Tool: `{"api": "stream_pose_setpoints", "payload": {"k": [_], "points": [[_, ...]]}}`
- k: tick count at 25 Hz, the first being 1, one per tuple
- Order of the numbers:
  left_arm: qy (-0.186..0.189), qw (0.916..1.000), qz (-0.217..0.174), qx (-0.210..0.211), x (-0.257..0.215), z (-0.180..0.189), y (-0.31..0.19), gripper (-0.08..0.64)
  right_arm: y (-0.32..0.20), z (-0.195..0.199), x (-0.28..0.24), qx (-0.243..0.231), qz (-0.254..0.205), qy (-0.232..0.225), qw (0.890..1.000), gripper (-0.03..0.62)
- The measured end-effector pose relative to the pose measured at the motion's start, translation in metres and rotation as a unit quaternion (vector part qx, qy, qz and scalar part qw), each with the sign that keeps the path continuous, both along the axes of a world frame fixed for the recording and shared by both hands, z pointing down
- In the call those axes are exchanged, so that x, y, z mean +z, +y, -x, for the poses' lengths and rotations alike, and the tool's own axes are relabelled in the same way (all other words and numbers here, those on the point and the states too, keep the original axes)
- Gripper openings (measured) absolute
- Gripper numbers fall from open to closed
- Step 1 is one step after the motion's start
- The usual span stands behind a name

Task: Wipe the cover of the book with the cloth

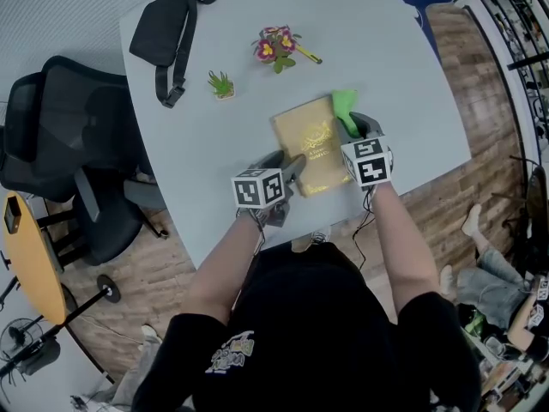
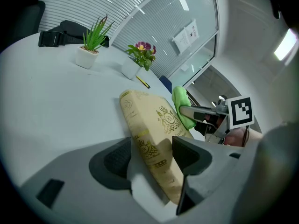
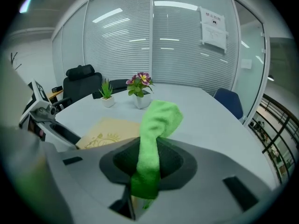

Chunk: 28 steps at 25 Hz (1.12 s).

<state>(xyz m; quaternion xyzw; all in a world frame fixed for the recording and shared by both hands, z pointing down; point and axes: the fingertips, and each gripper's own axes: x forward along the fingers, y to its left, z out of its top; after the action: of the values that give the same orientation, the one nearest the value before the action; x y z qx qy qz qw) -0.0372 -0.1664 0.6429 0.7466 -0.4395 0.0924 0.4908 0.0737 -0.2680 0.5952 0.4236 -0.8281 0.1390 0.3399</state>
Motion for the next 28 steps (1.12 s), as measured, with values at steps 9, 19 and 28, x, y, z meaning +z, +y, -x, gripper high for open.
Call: {"api": "stream_pose_setpoints", "payload": {"k": [9, 19, 28], "points": [[0.001, 1.0000, 0.003, 0.000, 0.000, 0.000, 0.000, 0.275, 0.015, 0.092, -0.015, -0.163, -0.014, -0.016, 0.986, 0.097], [0.002, 1.0000, 0.000, 0.000, 0.000, -0.001, -0.001, 0.275, 0.050, 0.164, 0.005, -0.304, 0.035, 0.011, 0.952, 0.097], [0.002, 1.0000, 0.001, 0.000, 0.000, 0.000, -0.001, 0.275, 0.030, 0.156, 0.013, -0.266, 0.039, 0.019, 0.963, 0.097]]}}
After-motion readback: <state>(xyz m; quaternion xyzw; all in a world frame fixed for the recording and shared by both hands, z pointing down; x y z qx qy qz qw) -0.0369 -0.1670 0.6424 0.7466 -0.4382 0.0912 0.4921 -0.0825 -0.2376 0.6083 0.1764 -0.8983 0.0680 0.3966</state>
